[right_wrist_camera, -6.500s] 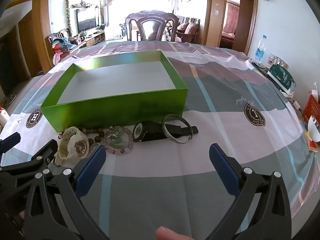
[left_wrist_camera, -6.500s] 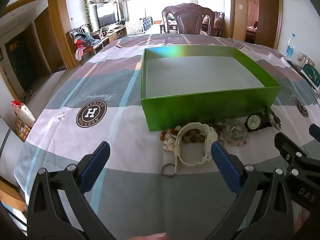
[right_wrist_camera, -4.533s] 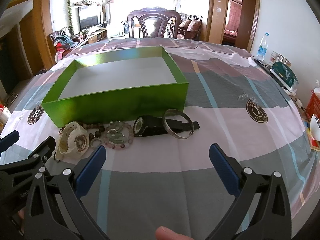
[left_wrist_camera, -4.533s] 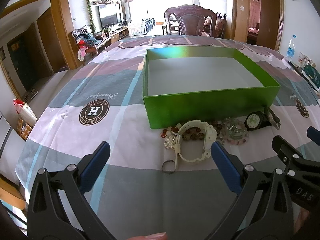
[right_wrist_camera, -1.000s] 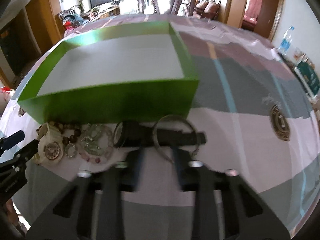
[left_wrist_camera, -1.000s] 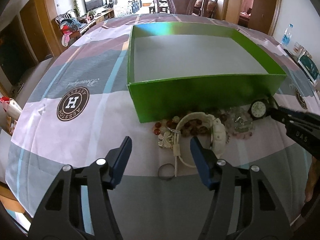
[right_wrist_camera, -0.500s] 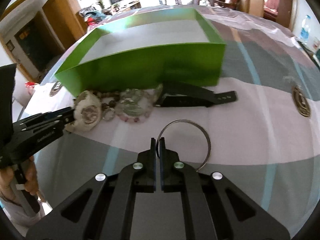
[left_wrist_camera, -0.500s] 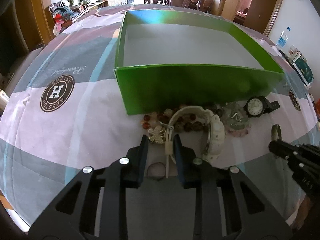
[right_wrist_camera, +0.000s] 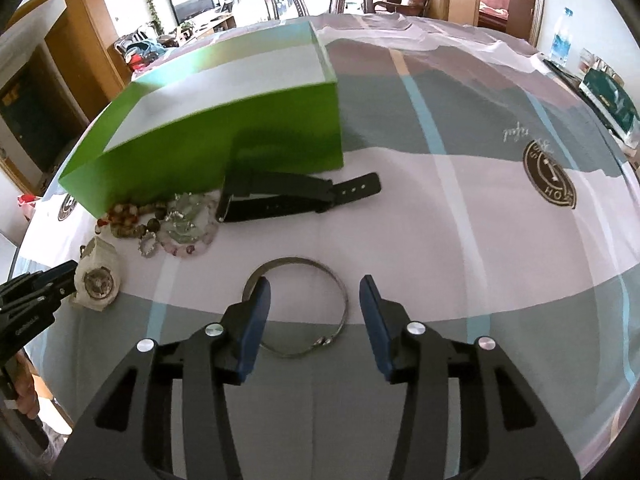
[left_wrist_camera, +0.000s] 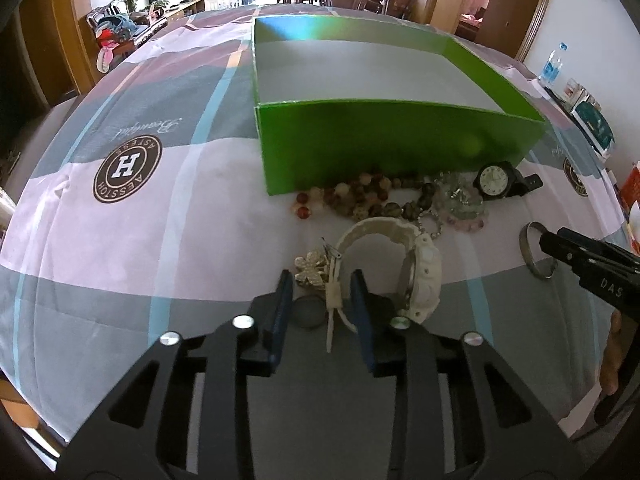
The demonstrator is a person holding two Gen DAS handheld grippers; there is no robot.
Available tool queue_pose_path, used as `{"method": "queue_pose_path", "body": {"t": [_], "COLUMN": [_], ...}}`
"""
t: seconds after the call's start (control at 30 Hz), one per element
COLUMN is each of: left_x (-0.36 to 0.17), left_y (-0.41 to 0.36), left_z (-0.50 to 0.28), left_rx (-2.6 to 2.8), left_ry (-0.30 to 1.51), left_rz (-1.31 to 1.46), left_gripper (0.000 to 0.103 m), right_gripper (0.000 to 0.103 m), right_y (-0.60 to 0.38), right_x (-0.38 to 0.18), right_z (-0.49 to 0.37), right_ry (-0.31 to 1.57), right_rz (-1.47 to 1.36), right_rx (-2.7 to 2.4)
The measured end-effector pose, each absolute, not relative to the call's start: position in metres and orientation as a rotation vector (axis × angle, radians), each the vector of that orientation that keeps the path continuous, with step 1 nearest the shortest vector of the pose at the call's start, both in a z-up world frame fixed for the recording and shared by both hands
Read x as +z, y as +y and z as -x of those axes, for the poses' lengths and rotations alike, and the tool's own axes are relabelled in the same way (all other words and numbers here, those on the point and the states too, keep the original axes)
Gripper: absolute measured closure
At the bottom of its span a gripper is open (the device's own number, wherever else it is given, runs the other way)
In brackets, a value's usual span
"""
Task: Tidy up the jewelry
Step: 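Grasp the white watch with the left tool while the right tool lifts the bangle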
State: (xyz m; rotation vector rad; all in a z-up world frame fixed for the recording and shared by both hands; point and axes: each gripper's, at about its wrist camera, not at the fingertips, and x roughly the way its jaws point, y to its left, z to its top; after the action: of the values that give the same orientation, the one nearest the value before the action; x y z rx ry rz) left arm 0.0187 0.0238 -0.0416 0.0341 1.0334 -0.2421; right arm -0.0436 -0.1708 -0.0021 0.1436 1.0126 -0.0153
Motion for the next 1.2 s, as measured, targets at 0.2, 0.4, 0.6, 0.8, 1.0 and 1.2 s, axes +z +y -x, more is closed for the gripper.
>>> {"method": "queue_pose_path", "body": {"t": [0.2, 0.4, 0.6, 0.8, 1.0, 1.2], "left_x": [-0.042, -0.015, -0.014, -0.017, -0.031, -0.046], "left_y": [0.025, 0.036, 0.038, 0.038, 0.042, 0.044], "left_z": [-0.019, -0.018, -0.026, -0.028, -0.046, -0.063], "left_rx": [-0.245, -0.258, -0.239, -0.226, -0.195, -0.176], "left_ry": [1.023, 0.946, 0.934, 0.944, 0.977, 1.007], "left_rz": [-0.035, 0.006, -0.005, -0.018, -0.013, -0.004], "left_gripper": [0.081, 0.091, 0.084, 0.071, 0.071, 0.088], "right_gripper": [0.057, 0.057, 0.056, 0.056, 0.056, 0.057], "right_y": [-0.163, -0.167, -0.167, -0.168, -0.167, -0.162], "right_x": [-0.005, -0.008, -0.008, -0.009, -0.01, -0.01], "right_z": [0.045, 0.041, 0.043, 0.043, 0.041, 0.037], "right_ry": [1.011, 1.015, 1.015, 1.014, 1.008, 0.996], "right_rz": [-0.135, -0.153, -0.168, -0.166, -0.156, -0.094], "right_rx": [-0.001, -0.002, -0.002, -0.003, -0.019, -0.045]}}
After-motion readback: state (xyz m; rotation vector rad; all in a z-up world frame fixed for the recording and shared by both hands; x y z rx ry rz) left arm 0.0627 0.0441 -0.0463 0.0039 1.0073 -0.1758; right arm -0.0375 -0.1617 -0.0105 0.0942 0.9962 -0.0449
